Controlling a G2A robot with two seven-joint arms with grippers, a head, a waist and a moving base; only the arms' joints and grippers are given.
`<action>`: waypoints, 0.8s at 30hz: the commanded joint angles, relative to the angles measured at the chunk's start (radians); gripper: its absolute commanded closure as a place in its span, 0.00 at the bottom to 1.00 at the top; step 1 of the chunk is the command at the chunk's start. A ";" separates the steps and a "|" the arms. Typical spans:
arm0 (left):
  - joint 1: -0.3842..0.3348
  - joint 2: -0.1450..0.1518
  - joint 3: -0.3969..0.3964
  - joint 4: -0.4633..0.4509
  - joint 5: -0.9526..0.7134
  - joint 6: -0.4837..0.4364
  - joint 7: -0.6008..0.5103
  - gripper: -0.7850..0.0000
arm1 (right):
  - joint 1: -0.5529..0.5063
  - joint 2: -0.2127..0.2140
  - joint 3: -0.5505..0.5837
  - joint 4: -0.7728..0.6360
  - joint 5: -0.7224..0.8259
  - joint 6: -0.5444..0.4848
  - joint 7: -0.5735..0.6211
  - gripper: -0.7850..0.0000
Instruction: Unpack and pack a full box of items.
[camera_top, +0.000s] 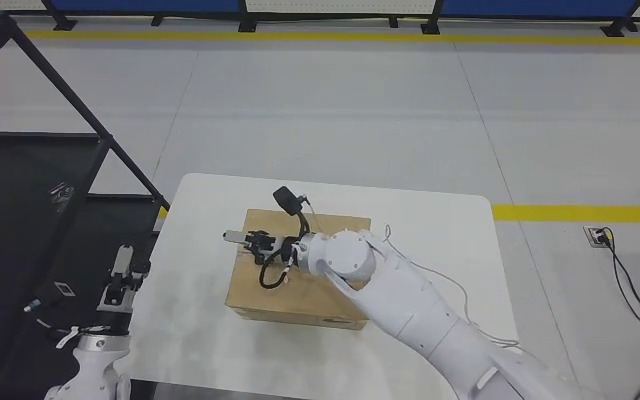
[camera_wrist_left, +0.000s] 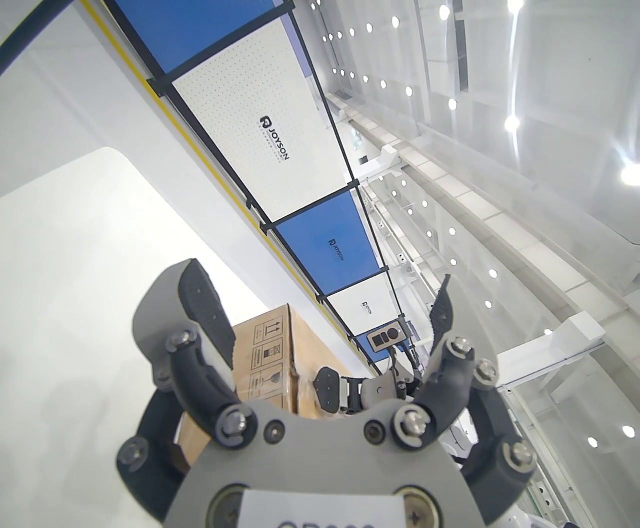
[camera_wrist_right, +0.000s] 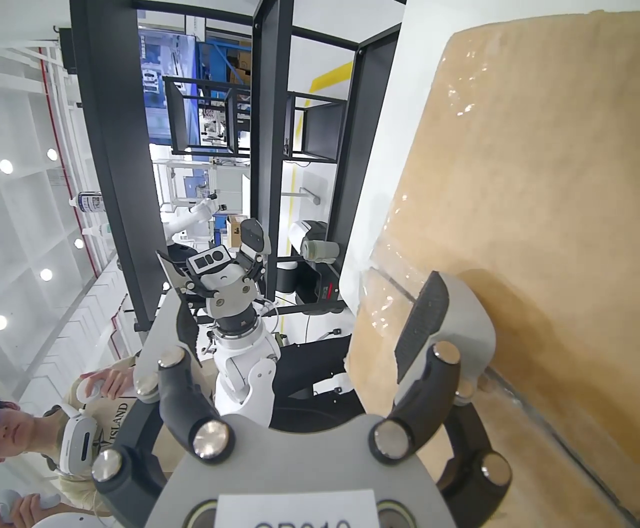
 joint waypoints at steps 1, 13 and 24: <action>0.000 0.001 0.001 0.003 -0.001 0.000 -0.002 0.00 | 0.008 -0.012 -0.003 0.018 0.005 -0.005 0.002 0.00; 0.005 0.005 0.008 0.008 -0.005 -0.002 -0.005 0.00 | 0.032 -0.071 0.002 0.108 0.022 -0.054 0.070 0.00; 0.006 0.008 0.022 0.007 0.000 0.003 0.000 0.00 | 0.047 -0.066 0.049 0.119 -0.040 -0.017 0.126 0.00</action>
